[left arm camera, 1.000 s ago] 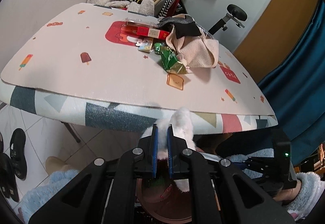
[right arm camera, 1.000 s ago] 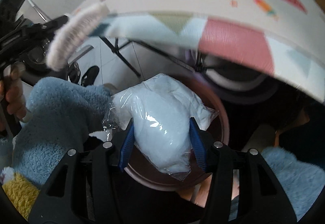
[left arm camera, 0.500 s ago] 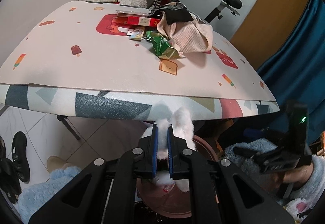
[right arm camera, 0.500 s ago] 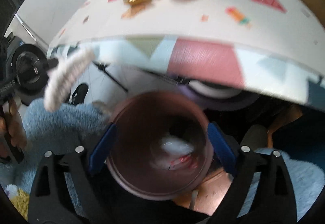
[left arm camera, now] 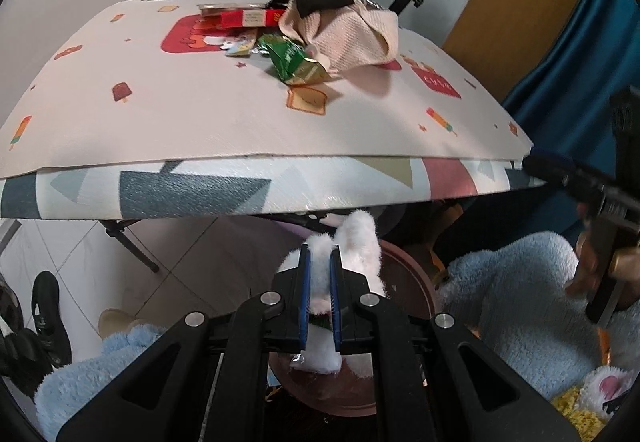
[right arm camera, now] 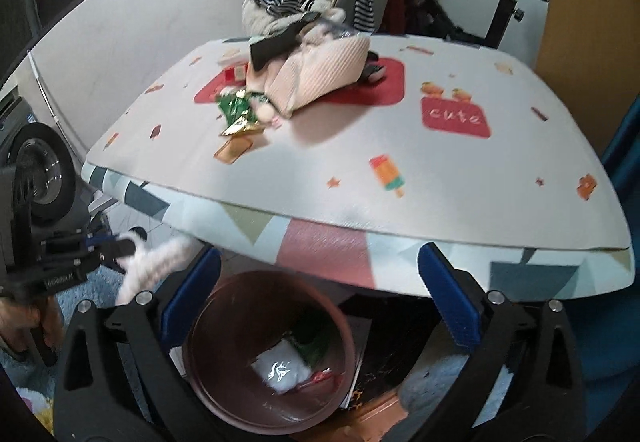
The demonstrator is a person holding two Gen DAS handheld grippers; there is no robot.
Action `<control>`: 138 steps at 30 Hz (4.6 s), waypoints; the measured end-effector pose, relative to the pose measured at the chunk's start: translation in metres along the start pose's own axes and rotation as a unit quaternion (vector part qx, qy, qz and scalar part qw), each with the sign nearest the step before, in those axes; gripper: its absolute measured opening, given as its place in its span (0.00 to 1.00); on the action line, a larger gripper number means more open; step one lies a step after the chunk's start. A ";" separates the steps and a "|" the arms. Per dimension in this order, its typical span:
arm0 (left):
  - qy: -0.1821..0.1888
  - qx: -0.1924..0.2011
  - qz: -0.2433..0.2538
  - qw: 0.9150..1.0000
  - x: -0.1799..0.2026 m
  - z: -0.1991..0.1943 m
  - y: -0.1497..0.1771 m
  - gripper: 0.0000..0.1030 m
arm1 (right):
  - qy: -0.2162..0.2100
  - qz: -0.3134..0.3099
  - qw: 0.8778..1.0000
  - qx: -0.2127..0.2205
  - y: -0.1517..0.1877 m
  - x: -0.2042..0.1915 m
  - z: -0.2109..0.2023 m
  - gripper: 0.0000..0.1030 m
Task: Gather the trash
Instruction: 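Lower the plastic bag into the bin with the right tool while the left tool carries the white toy, then lower the white fluffy toy into the brown bin and open the left tool, then raise both tools back over the table, then grasp the black dotted glove with the right tool while the left tool reaches the clear plastic package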
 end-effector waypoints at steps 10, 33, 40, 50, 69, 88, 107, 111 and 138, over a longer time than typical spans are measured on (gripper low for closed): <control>0.006 -0.037 0.022 0.999 0.012 0.016 0.013 0.09 | 0.014 0.006 1.000 0.006 -0.002 0.014 -0.007 0.94; 0.009 -0.050 0.036 0.998 0.026 0.033 0.023 0.82 | 0.019 0.018 1.000 0.002 0.000 0.026 -0.002 0.94; -0.044 0.029 0.018 0.998 0.002 0.010 -0.022 0.94 | 0.013 0.024 1.000 0.014 -0.007 0.027 0.000 0.95; -0.127 0.140 0.024 0.982 -0.031 -0.021 -0.090 0.94 | 0.010 0.012 1.000 0.014 -0.031 0.027 0.016 0.95; -0.163 0.197 0.038 0.966 -0.048 -0.039 -0.156 0.94 | 0.033 -0.038 0.998 0.028 -0.089 0.025 0.038 0.94; -0.153 0.204 0.030 0.967 -0.060 -0.029 -0.205 0.94 | -0.003 -0.043 0.999 0.028 -0.139 0.023 0.069 0.94; -0.176 0.173 -0.046 0.968 -0.121 -0.013 -0.197 0.94 | -0.043 -0.078 0.996 0.012 -0.166 -0.010 0.124 0.70; -0.170 0.166 -0.063 0.969 -0.135 -0.008 -0.191 0.86 | -0.056 -0.073 0.996 0.008 -0.179 -0.026 0.148 0.68; -0.053 0.112 -0.185 0.975 -0.159 0.051 -0.194 0.50 | -0.063 0.005 0.988 0.142 -0.244 -0.012 0.115 0.07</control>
Point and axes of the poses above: each gripper's, at about its wrist camera, not at the fingertips, and z roughly the way its jaws point, x to its right, y to its underside, the point moved 4 cm from there along z, roughly the way its jaws point, and after that the axes turned 11 degrees about x, right-handed, at the moved point
